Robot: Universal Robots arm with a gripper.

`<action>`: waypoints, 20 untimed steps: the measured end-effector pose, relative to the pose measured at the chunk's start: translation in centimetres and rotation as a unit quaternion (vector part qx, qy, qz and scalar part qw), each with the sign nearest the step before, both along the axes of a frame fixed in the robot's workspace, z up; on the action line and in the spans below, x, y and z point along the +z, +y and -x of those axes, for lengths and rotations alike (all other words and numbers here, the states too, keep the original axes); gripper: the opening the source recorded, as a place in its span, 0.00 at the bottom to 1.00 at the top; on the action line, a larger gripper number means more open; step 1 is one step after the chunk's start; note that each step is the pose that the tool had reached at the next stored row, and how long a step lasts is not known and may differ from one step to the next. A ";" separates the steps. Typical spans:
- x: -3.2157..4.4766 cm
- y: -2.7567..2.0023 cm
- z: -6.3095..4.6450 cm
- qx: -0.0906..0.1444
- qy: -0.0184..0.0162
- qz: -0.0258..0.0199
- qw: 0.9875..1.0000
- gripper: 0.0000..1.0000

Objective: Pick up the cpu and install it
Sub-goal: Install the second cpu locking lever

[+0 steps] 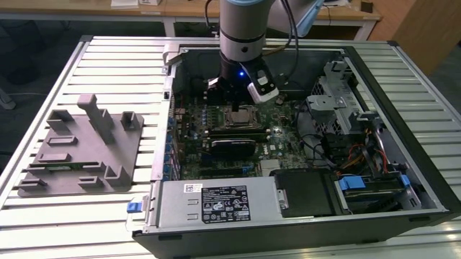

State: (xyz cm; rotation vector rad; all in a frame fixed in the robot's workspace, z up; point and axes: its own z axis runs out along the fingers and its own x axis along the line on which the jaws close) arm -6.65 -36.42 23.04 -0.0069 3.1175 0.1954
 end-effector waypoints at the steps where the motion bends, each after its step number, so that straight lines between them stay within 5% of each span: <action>1: 0.08 0.08 0.0 0.000 0.000 0.000 1.000 0.11; 12: 1.88 0.52 -0.4 0.000 0.000 0.000 1.000 0.11; 20: 1.92 0.52 -1.2 0.000 0.000 0.000 1.000 0.11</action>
